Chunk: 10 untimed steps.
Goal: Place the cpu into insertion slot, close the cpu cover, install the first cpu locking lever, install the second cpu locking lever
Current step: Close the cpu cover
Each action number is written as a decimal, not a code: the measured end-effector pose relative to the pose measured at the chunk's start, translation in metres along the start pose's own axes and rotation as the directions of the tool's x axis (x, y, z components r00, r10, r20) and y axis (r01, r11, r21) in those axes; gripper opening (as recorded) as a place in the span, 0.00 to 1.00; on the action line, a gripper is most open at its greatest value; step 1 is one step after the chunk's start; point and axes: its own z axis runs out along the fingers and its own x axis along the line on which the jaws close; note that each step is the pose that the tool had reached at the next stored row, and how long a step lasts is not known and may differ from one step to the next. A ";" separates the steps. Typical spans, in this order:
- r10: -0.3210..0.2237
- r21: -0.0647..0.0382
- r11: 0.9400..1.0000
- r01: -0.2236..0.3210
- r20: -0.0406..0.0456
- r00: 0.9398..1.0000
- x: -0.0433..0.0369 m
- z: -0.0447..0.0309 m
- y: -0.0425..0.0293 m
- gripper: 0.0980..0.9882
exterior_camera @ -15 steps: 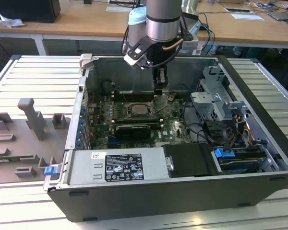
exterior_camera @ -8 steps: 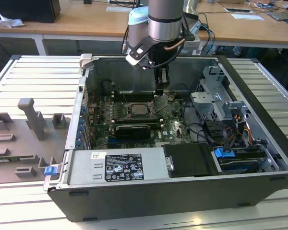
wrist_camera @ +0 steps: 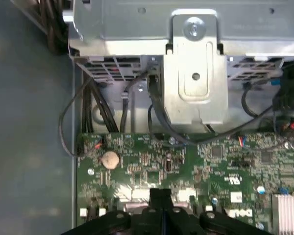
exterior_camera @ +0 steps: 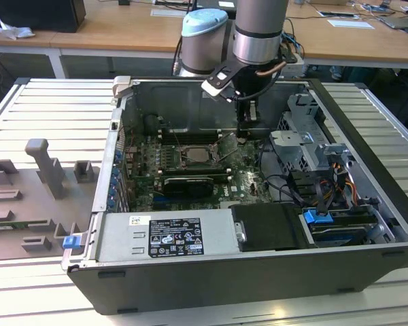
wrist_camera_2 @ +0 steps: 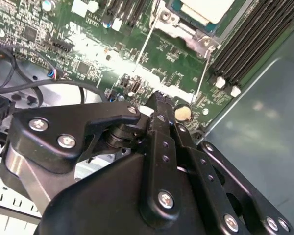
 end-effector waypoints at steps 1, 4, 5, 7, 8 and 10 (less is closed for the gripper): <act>-0.001 0.002 1.000 0.001 0.000 1.000 0.0000 0.0008 0.0034 0.01; -0.002 0.006 1.000 0.002 0.000 1.000 0.0002 0.0032 0.0088 0.01; -0.002 0.007 1.000 0.002 0.000 1.000 0.0001 0.0042 0.0097 0.01; -0.003 0.009 1.000 0.003 0.000 1.000 0.0002 0.0068 0.0109 0.01; -0.003 0.009 1.000 0.003 0.000 1.000 0.0002 0.0080 0.0111 0.01; -0.003 0.011 1.000 0.003 0.000 1.000 0.0003 0.0110 0.0110 0.01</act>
